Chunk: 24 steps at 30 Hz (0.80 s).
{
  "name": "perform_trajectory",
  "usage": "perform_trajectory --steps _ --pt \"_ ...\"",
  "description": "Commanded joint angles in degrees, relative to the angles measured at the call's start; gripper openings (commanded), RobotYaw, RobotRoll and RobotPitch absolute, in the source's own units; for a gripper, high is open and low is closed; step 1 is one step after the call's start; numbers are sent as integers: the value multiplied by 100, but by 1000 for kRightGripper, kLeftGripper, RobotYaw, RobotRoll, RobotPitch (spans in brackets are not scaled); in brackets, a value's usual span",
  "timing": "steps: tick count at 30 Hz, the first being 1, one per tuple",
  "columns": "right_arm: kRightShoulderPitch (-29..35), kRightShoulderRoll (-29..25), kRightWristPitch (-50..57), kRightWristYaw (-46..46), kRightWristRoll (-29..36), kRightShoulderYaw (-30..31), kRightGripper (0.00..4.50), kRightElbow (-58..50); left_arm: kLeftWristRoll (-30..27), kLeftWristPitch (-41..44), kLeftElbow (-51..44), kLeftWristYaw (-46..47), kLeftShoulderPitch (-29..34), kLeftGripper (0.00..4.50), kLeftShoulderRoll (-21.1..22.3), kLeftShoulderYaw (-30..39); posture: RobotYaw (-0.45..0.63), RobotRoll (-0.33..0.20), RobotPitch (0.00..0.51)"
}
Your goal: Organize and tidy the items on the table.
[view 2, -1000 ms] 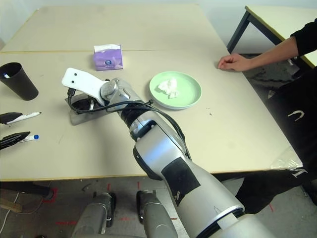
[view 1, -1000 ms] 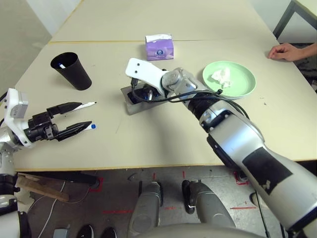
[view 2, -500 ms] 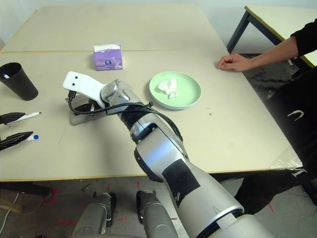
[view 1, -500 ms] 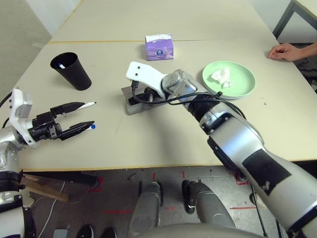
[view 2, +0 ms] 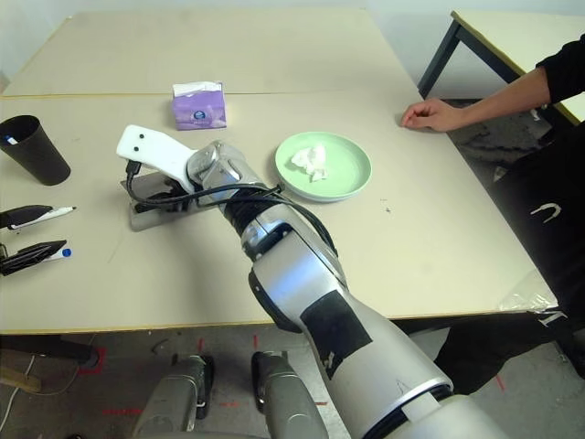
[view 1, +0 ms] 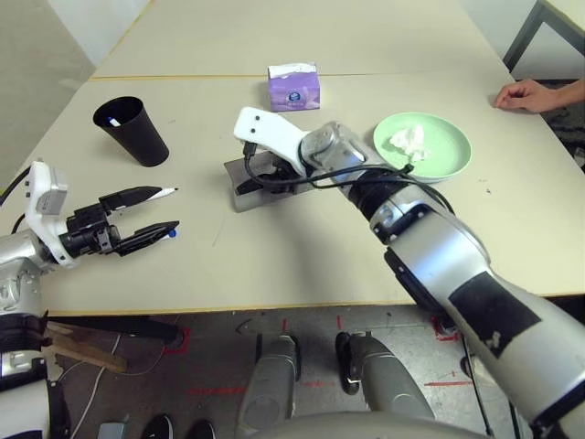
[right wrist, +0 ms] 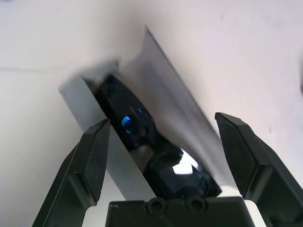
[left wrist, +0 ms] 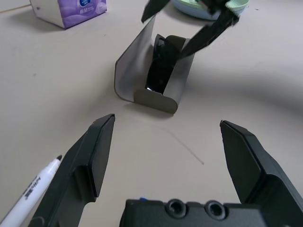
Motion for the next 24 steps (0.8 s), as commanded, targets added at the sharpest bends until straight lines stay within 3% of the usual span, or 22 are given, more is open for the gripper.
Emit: perform_trajectory --steps 1,6,15,24 --pt "156 -234 665 710 215 12 4483 -954 89 -41 151 -18 -52 4500 -28 -65 64 0 184" --pt "656 -923 1975 1584 463 152 4483 -2852 153 -128 355 -61 -209 4500 -64 -135 51 0 181" --pt "1778 -2270 3664 1815 1208 -187 4483 -5342 174 -297 655 -205 -348 4500 -48 -198 32 0 171" --pt "2697 -3044 3943 1527 2477 -1461 4483 -6658 283 -411 1008 -386 -582 4500 38 -249 16 0 167"
